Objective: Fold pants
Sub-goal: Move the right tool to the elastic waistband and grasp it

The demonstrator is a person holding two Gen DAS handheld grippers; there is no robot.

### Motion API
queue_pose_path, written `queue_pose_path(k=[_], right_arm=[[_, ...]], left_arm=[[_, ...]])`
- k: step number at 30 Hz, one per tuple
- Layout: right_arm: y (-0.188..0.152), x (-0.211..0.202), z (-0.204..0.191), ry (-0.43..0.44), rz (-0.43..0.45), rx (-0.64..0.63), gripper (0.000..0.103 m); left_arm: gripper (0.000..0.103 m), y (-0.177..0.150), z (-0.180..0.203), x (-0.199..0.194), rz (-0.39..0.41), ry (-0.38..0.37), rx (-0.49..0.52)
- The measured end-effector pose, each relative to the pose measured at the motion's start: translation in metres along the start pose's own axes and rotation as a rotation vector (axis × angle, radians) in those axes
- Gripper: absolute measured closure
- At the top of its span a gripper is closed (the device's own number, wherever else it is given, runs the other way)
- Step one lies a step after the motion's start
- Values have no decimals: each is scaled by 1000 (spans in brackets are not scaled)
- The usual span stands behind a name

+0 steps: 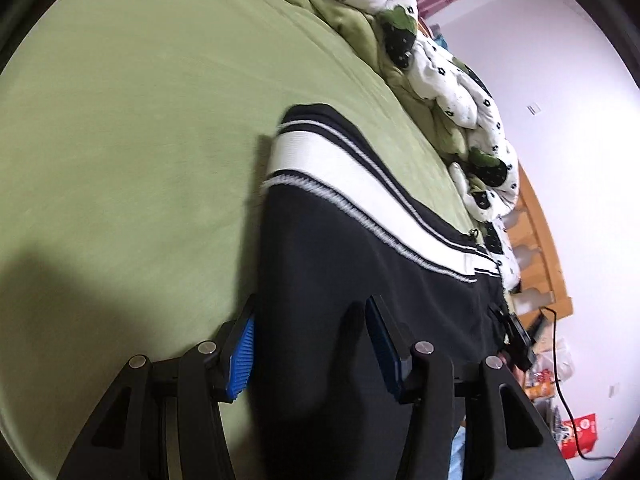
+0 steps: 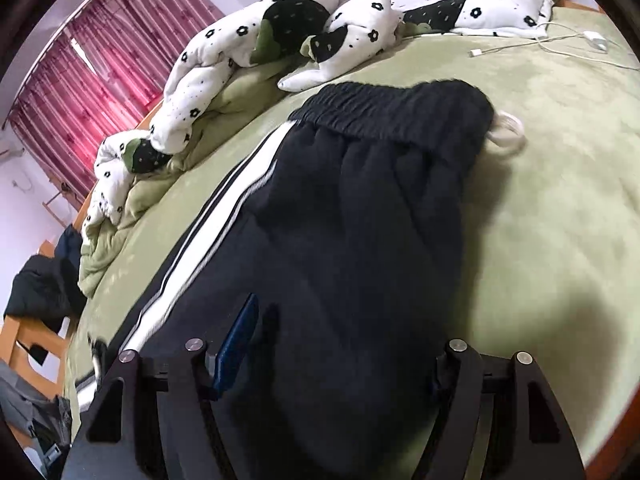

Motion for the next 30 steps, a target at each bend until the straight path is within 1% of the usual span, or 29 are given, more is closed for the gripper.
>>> queue_pose_path(k=[3,4,5,6,7,8,9,10,12,15,17,18,20,22,24,25,26,27,28,30], right_arm=[[22,12,5,33,-13,53,35],[26,14,6,39,-15,62,37],[30,15,7,36,-17,68,48],[33,16,9,15,-15,74,67],[34,17,11,-21,-17,75,74],[34,18,8,-33,-25,56,86],[34,15,2,-41,-27,23,89],[34,10,-6,-70,-12,-7,90],[36,-3,-22,-110,15,-49,91],[41,-32,-62,-79,58,-86,92],[42,-52,-95,-81,88,-141,92],[41,-62,-116,-81,108,-183,92],[36,-76,-153,-68,128,-248,92],[29,-87,-196,-13,138,-302,92],[17,-90,-241,59,130,-347,92],[9,-89,-260,86,126,-371,92],[3,-87,-271,100,123,-389,92],[-11,-79,-291,123,113,-421,92],[-20,-72,-301,137,100,-437,92],[-45,-44,-314,155,41,-469,90]], left_arm=[[56,11,5,11,-25,-14,0],[62,13,5,10,-25,-15,-8],[78,15,2,11,-20,-2,-33],[83,17,0,11,-13,4,-65],[91,18,0,10,-6,-26,-111],[93,18,4,8,1,-47,-127],[93,18,8,4,15,-43,-122],[94,19,16,-3,37,-26,-93],[94,22,30,-15,71,-28,-56],[94,30,51,-41,116,-77,-18],[94,35,57,-59,136,-98,1],[94,38,57,-69,146,-100,6],[94,45,47,-94,174,-75,2],[94,49,25,-124,205,-40,-18],[94,50,1,-151,234,7,-33],[94,50,-20,-169,250,55,-51],[94,49,-38,-180,259,88,-70],[94,46,-57,-191,271,121,-97],[93,43,-84,-201,278,172,-135],[88,35,-119,-202,252,231,-190]])
Point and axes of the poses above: each gripper's, at about its wrist camera, not at the fingertips, and x roughly the way its jaws point, z to its right, y to its top, the point moved 10 cm from there along x, roughly the way its jaws point, and after that the axes turned 10 degrees about -z, right-handed, at the moved point
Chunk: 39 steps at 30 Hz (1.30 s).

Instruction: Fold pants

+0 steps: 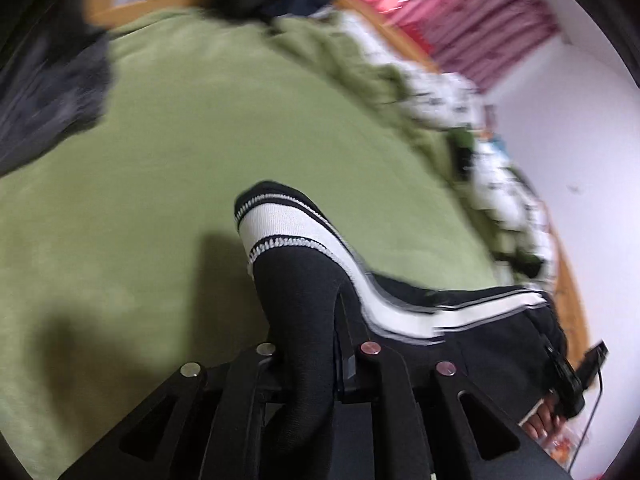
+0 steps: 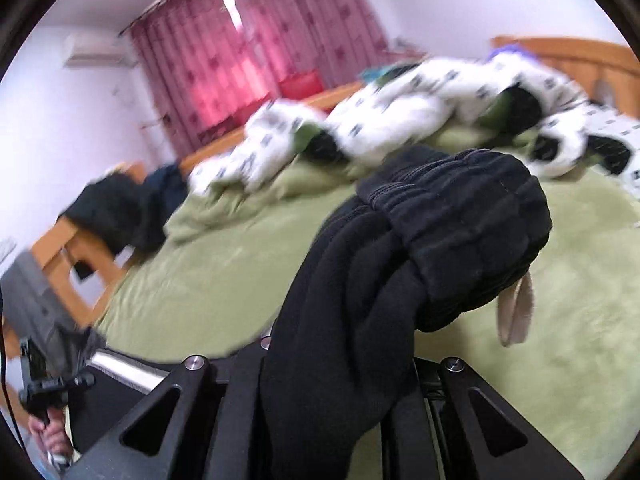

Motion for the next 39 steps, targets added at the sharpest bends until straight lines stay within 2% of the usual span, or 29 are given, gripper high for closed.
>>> queue_pose_path(k=[2,3,5,6,7,8,9,10,11,12,16,18,22,24,25,26,27,29,31,33,34,36,38,39], right_arm=[[-21,34,-1,-29,-55,6,87],[-35,54,10,-70,-92,29,83],[-57,77,31,-122,-174,81,75],[-69,84,47,-149,-215,123,70],[-82,87,62,-141,-251,168,70],[-93,87,72,-93,-286,204,72],[-105,81,80,-23,-315,242,70],[-112,71,87,-2,-314,262,65],[-117,59,93,-3,-302,273,52],[-121,41,99,-5,-273,274,48],[-121,6,109,-1,-205,257,48],[-112,8,117,3,-190,287,43],[-100,45,137,106,-208,464,38],[-96,69,143,175,-223,553,27],[-94,78,145,184,-229,584,27],[-90,88,147,180,-241,616,36],[-83,91,150,157,-227,628,50],[-51,78,151,99,-121,541,62],[-20,56,133,108,-17,343,63],[-15,49,121,75,16,223,57],[-19,54,124,22,-13,176,56],[-39,71,142,-28,-126,175,55],[-60,76,157,-8,-196,231,52],[-68,71,162,10,-200,261,51]], left_arm=[[74,-9,-30,18,-49,52,-48],[71,-13,-40,21,-52,74,-58],[52,-22,-50,24,-35,168,-44],[49,-24,-50,22,-24,205,-19],[45,-27,-47,21,-10,229,18],[43,-30,-44,17,3,240,48],[42,-34,-41,14,11,244,65],[39,-38,-38,10,16,242,75],[38,-42,-37,7,19,236,76],[38,-45,-35,6,20,231,75],[37,-58,-23,3,37,225,55],[36,-66,-23,-1,44,219,38],[35,-78,-22,-6,47,238,24],[34,-82,-23,-8,49,253,26],[34,-84,-22,-10,52,261,23],[34,-85,-22,-11,52,265,21],[34,-85,-22,-11,51,267,18],[34,-85,-21,-12,50,259,14],[34,-84,-19,-13,55,261,14],[34,-83,-20,-13,60,268,13],[34,-83,-22,-13,59,268,9],[34,-86,-24,-14,54,264,5],[34,-91,-28,-21,57,258,16],[34,-93,-29,-24,60,257,22]])
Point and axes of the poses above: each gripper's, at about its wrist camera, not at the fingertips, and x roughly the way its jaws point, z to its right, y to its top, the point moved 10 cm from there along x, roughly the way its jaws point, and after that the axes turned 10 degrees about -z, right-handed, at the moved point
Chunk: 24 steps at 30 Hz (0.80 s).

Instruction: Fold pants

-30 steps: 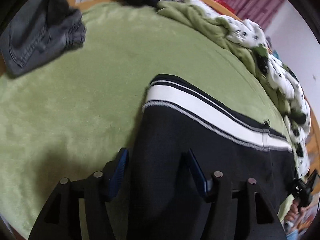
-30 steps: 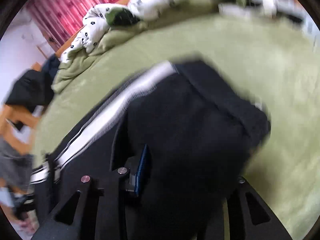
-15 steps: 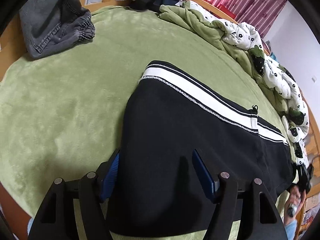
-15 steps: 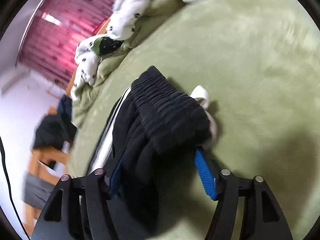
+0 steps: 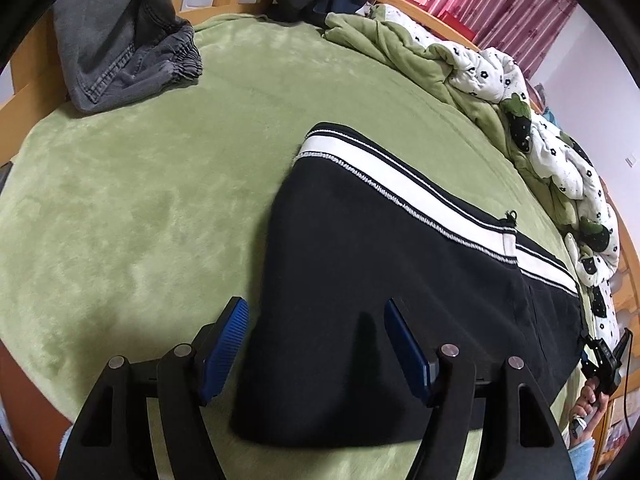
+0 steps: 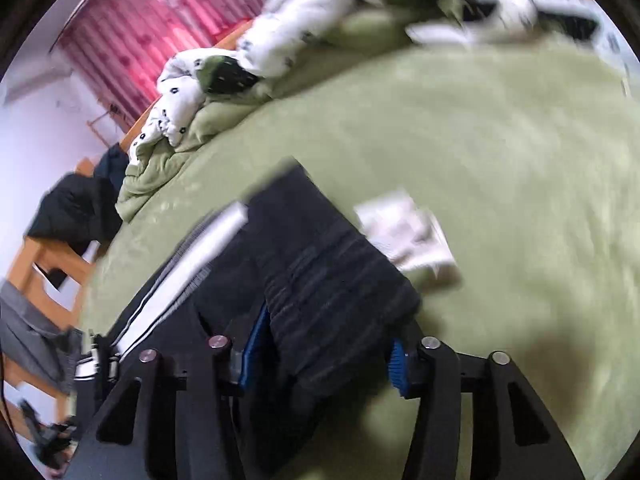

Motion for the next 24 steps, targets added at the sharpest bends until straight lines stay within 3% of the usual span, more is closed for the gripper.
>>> queue_pose_path(k=[2,6,9,12,15,18,21,22,23,24], right_arm=[[-11,-18,9,-17,27,10,47],[-30,-56,8,-156,82,-43,47],[-50,-73,-8,-258,80,-116,47],[-73,-75,-30,-334,51,-221,47],[-91,-70,-65,-336,36,-308,47],[-112,-65,-103,-310,35,-366,47],[-122,-53,-135,-282,45,-401,49],[-126,-49,-146,-274,48,-402,50],[-130,-45,-153,-264,40,-401,52],[-135,-37,-161,-250,19,-393,55]], left_arm=[[34,-9,-7,-7,6,-4,6],[34,-27,-22,-8,-14,-57,-3],[34,-43,-28,1,-44,-163,-44],[35,-50,-31,7,-29,-167,-35],[36,-53,-28,4,-24,-162,-9],[38,-53,-29,6,-18,-245,-88],[38,-51,-31,6,7,-282,-144],[41,-51,-30,7,13,-290,-148],[53,-53,-30,8,17,-285,-146],[58,-54,-29,9,17,-288,-142]])
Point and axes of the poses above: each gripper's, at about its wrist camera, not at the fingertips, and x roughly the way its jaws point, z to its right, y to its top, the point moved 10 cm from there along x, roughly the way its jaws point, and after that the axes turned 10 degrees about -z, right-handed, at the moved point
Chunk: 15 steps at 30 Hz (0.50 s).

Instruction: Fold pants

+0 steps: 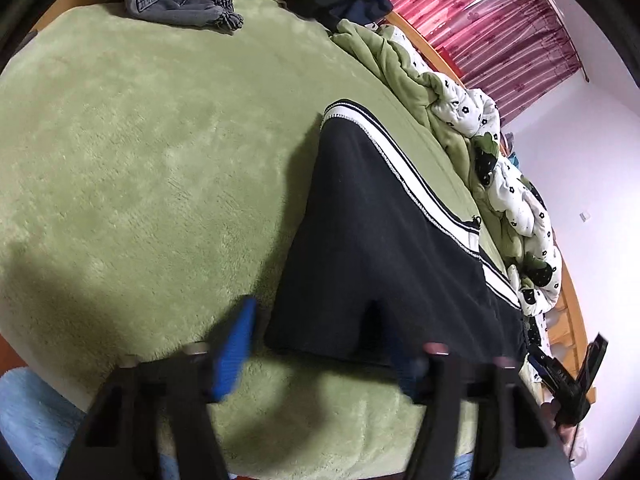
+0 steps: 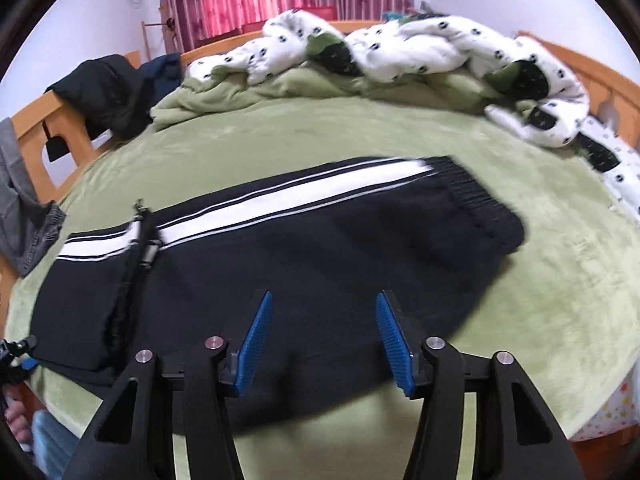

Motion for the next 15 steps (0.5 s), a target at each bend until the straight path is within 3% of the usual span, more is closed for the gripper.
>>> queue_pose_path(k=[3,6,12,15], right_arm=[[-9,17,-28,63,-89,3,59],[-21,28,-46,82,-119,-18,59],[-38,30,-55,104,-117,13,59],[-43,26,-50,109,-106,11,59]], left_arm=[[71,-2,0,0,-1,-11,-12],[79,2,6,-9,1,-24,-2],[85,13,47,-28,67,137,198],[86,19,78,-37,109,168,276]])
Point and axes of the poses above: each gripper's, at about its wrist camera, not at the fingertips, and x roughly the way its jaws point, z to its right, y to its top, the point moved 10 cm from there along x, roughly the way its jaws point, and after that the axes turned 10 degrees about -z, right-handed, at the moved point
